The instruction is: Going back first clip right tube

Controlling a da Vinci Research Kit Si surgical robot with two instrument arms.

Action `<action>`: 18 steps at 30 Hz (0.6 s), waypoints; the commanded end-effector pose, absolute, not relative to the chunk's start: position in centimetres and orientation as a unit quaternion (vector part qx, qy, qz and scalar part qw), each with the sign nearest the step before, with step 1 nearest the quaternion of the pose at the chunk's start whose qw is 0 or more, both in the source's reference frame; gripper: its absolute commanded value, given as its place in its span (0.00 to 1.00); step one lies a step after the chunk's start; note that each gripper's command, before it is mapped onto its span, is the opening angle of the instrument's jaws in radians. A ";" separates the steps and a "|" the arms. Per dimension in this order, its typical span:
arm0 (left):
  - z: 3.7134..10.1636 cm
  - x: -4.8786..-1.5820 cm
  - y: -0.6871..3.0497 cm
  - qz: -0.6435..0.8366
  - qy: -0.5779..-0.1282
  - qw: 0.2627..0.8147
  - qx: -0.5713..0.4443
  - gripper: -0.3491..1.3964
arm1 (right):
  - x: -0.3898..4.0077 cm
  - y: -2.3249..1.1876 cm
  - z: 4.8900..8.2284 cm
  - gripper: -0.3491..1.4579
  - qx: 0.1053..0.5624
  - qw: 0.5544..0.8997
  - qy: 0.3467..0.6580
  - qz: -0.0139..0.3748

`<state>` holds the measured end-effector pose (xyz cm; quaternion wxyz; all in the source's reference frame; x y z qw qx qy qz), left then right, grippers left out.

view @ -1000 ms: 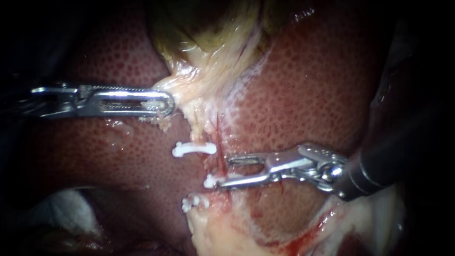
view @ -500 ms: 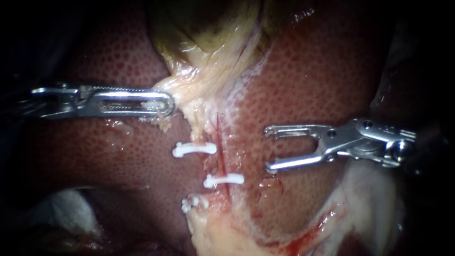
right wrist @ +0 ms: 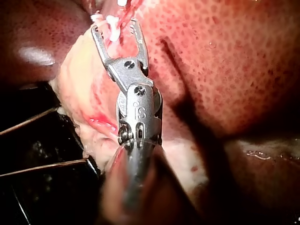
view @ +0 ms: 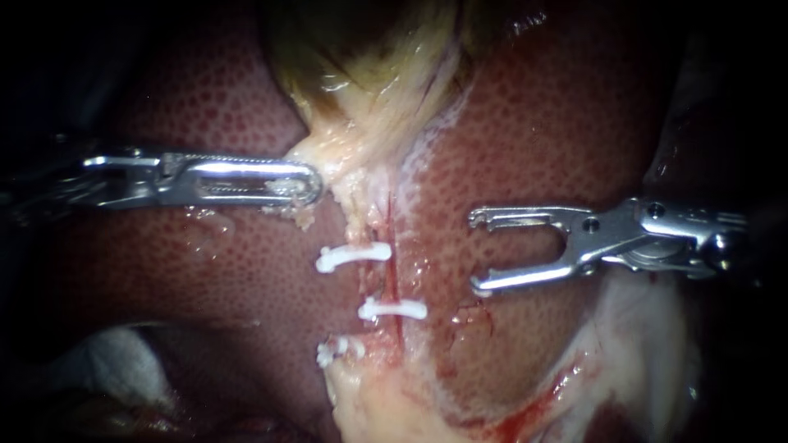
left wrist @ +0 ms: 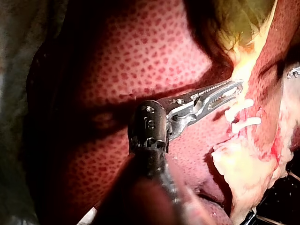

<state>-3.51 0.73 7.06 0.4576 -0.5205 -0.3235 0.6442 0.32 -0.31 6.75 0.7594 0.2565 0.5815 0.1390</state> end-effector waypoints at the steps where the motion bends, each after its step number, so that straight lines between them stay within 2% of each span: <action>1: 7.09 -3.54 0.73 0.647 -0.323 0.458 -0.518 0.00 | 0.32 -0.31 6.75 0.47 0.256 0.761 0.581 0.137; 11: 7.41 -3.92 0.57 0.660 -0.329 0.444 -0.509 0.00 | 0.25 -0.21 6.67 0.47 0.252 0.761 0.583 0.131; 18: 7.41 -3.94 0.58 0.661 -0.331 0.442 -0.508 0.00 | 0.24 -0.21 6.65 0.47 0.252 0.762 0.583 0.128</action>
